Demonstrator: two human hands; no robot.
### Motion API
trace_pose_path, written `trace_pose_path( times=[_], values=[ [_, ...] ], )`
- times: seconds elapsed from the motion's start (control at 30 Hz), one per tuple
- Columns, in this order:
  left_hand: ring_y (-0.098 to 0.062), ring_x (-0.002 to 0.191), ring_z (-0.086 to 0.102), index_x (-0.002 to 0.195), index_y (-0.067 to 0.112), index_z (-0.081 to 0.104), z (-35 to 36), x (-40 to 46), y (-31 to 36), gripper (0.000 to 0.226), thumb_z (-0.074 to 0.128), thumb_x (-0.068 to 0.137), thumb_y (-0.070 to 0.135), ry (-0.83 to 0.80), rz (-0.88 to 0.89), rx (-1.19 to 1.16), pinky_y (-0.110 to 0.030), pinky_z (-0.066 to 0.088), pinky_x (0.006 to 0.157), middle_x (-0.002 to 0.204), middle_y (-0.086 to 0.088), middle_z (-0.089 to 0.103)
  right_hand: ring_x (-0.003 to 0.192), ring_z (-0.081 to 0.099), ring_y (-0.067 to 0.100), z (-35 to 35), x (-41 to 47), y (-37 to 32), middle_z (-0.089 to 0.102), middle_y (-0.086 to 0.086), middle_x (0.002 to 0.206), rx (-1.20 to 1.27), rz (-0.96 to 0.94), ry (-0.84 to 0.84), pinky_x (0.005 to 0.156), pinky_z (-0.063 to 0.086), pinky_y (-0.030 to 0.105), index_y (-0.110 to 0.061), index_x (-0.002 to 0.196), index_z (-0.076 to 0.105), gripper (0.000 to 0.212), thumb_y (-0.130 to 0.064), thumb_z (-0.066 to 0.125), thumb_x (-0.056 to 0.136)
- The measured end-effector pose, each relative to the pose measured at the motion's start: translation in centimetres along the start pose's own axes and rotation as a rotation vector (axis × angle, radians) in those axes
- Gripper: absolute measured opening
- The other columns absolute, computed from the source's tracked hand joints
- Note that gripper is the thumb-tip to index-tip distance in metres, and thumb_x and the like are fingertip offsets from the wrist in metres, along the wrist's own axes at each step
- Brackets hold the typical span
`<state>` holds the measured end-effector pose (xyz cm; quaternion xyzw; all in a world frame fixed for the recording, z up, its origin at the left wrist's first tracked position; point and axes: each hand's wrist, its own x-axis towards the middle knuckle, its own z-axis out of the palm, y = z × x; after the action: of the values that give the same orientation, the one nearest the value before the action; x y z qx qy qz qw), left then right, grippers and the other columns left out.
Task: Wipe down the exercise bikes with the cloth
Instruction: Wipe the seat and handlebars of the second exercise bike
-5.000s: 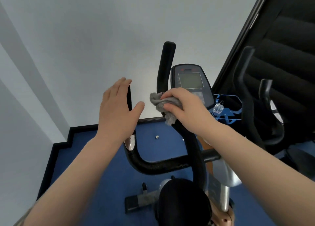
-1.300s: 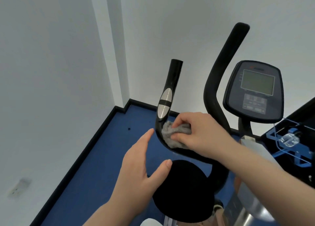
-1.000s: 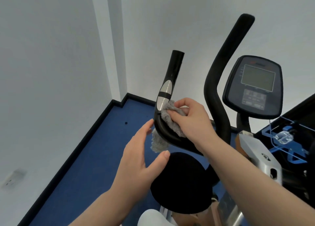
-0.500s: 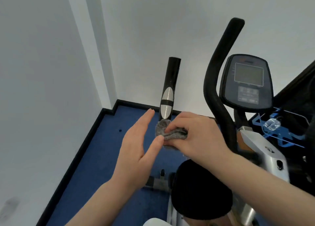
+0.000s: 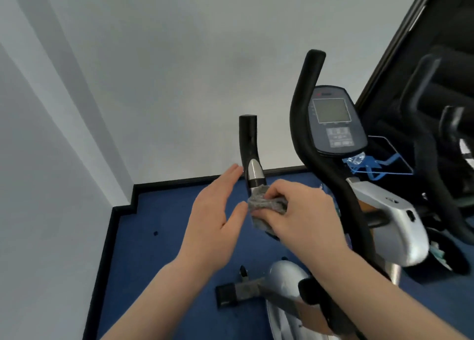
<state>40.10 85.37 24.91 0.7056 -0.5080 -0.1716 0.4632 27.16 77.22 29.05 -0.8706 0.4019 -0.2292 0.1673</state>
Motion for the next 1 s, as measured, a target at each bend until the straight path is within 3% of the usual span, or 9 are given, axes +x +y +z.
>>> trace_pose_path(
  times=[0.27,0.33,0.47,0.57,0.67,0.73,0.8,0.9,1.0],
  values=[
    [0.011,0.138,0.019,0.147,0.036,0.028,-2.0,2.6,-1.0,0.057,0.047,0.096,0.020,-0.198,0.160,0.022,-0.017,0.017,0.115,0.153,0.025,0.022,0.073,0.068,0.022,2.8,0.6,-2.7,0.074,-0.001,0.079,-0.009,0.139,0.294,0.070,0.055,0.041,-0.017,0.094,0.071,0.010,-0.021,0.068,0.085],
    [0.009,0.139,0.018,0.147,0.035,0.027,-2.5,3.2,-1.2,0.057,0.046,0.096,0.018,-0.245,0.192,0.035,-0.014,0.015,0.113,0.154,0.024,0.020,0.076,0.067,0.022,2.8,1.6,-3.1,0.073,0.000,0.083,-0.009,0.199,0.243,0.072,0.054,0.041,-0.018,0.096,0.071,0.013,-0.023,0.060,0.090],
    [0.011,0.139,0.015,0.148,0.036,0.022,-3.2,4.2,-2.0,0.061,0.046,0.096,0.018,-0.307,0.246,0.043,0.001,0.010,0.104,0.155,0.027,0.016,0.063,0.065,0.019,3.0,-0.7,-3.9,0.071,-0.004,0.083,-0.226,0.119,0.209,0.052,0.054,0.037,-0.019,0.093,0.070,0.010,-0.024,0.068,0.084],
    [0.014,0.138,0.017,0.147,0.037,0.024,-3.4,4.5,-2.4,0.059,0.046,0.096,0.018,-0.294,0.259,-0.003,-0.007,0.014,0.110,0.153,0.027,0.021,0.053,0.064,0.018,3.5,-1.2,-4.2,0.072,-0.005,0.078,-0.236,0.153,0.254,0.042,0.052,0.034,-0.019,0.094,0.071,0.020,-0.021,0.078,0.076],
    [0.013,0.133,0.029,0.144,0.036,0.033,-3.1,4.7,-2.3,0.057,0.049,0.095,0.012,-0.241,0.232,-0.110,-0.009,0.025,0.109,0.146,0.027,0.037,0.057,0.062,0.021,3.5,2.2,-4.4,0.067,-0.005,0.073,-0.191,0.149,0.285,0.051,0.051,0.036,-0.021,0.092,0.068,0.007,-0.023,0.065,0.087],
    [0.013,0.127,0.039,0.140,0.035,0.040,-2.9,4.8,-2.2,0.055,0.050,0.094,0.008,-0.146,0.176,-0.183,-0.008,0.032,0.104,0.137,0.028,0.047,0.068,0.063,0.023,3.6,4.4,-4.5,0.067,-0.004,0.082,-0.172,0.121,0.233,0.059,0.050,0.036,-0.020,0.096,0.065,0.009,-0.023,0.059,0.090],
    [0.014,0.121,0.044,0.134,0.041,0.044,-2.9,5.1,-2.0,0.053,0.051,0.093,0.008,-0.064,0.104,-0.210,-0.003,0.035,0.095,0.127,0.030,0.053,0.070,0.064,0.022,3.4,4.8,-4.4,0.068,-0.004,0.086,-0.132,0.104,0.184,0.061,0.052,0.038,-0.020,0.100,0.065,0.014,-0.022,0.064,0.086],
    [0.014,0.121,0.044,0.132,0.043,0.045,-3.3,6.0,-1.8,0.052,0.052,0.093,0.011,-0.027,0.079,-0.206,0.002,0.032,0.093,0.126,0.032,0.052,0.054,0.063,0.015,3.2,3.1,-3.7,0.069,-0.010,0.072,-0.069,0.109,0.315,0.046,0.053,0.036,-0.024,0.097,0.069,0.017,-0.025,0.069,0.080],
    [0.011,0.124,0.044,0.136,0.035,0.046,-3.6,7.6,-1.6,0.050,0.052,0.093,0.012,0.027,0.097,-0.232,-0.007,0.037,0.099,0.130,0.026,0.053,0.046,0.058,0.011,3.6,3.6,-3.6,0.066,-0.012,0.063,-0.068,0.102,0.369,0.040,0.050,0.031,-0.023,0.091,0.070,0.014,-0.026,0.069,0.078]
  ],
)
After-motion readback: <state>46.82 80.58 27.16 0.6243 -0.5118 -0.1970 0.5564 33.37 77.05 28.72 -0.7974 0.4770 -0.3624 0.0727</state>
